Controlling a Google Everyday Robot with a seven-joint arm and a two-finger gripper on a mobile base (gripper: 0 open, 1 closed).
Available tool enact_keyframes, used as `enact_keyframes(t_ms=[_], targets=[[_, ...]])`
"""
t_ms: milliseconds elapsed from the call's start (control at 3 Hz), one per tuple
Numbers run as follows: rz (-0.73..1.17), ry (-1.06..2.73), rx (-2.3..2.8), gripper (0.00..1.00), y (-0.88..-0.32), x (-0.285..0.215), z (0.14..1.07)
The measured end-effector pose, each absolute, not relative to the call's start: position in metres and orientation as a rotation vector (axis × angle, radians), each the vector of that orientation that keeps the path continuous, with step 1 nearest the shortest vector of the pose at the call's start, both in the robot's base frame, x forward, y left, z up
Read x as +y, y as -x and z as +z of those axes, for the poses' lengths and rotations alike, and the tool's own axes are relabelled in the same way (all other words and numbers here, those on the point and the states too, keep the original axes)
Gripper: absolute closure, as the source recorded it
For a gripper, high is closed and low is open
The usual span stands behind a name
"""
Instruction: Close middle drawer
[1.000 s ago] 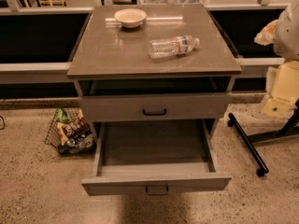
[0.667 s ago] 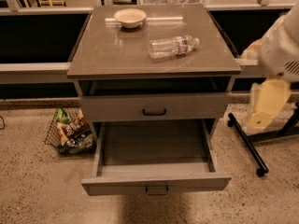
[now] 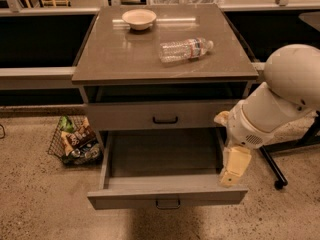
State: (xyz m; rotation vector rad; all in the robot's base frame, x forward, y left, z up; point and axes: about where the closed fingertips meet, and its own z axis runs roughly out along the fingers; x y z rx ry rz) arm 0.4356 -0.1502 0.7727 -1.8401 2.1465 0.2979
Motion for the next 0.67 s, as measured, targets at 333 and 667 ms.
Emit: enact_keyframes(t_ms=[333, 667], targets=[[0.299, 1.844, 2.145, 0.00, -0.435, -0.149, 0.772], [0.364, 1.907, 2.112, 0.00, -0.429, -0.146, 0.725]])
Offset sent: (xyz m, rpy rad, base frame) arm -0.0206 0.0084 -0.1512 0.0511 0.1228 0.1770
